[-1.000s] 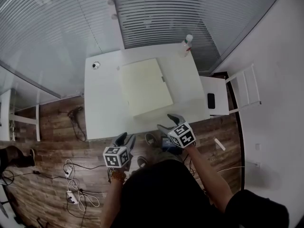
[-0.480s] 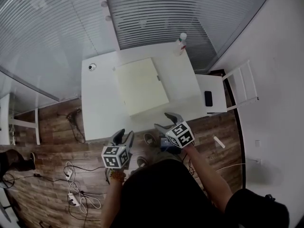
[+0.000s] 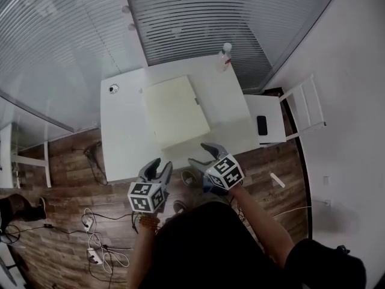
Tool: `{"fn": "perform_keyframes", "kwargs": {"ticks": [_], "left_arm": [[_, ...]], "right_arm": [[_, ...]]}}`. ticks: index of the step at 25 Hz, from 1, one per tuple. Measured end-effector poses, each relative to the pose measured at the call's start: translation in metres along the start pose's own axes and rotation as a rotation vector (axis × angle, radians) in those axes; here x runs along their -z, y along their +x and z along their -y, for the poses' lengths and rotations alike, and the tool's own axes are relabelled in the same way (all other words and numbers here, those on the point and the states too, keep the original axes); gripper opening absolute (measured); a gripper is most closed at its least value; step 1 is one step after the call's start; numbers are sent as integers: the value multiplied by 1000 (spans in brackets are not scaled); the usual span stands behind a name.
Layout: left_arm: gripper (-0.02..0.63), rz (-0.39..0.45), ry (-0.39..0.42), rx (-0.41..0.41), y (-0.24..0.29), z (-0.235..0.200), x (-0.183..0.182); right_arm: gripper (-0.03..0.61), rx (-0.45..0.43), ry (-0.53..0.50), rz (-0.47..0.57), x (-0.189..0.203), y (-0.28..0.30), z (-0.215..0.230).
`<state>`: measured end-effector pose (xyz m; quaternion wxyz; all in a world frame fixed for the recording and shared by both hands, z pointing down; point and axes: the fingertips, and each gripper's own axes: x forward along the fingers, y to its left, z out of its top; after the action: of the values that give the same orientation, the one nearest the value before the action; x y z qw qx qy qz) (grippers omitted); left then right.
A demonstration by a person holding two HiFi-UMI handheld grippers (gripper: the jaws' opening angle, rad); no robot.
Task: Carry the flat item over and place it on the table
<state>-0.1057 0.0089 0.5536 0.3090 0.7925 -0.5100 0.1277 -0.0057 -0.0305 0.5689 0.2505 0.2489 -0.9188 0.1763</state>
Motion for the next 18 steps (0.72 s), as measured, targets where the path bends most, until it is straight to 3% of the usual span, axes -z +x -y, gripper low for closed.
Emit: {"fn": "perform_keyframes", "kwargs": {"ticks": [6,8,12,15,18], "left_arm": [[167,8,23,-6,2,3,-7],[153,12,40,-16,4,2,-11],[122,28,84,-39,4,2,-20],[109,32,120,-47,6,4,-25],[106,47,137,-40,7,8,-30]], "right_arm": [[302,-7,-2,37,-9,-3,-4],[237,-9,3,60,-14,-7,-3],[185,22,-28,116,-30,-16,2],[49,64,-64,184,-44,-26,10],[48,77,-77,208,-51,-30,13]]}}
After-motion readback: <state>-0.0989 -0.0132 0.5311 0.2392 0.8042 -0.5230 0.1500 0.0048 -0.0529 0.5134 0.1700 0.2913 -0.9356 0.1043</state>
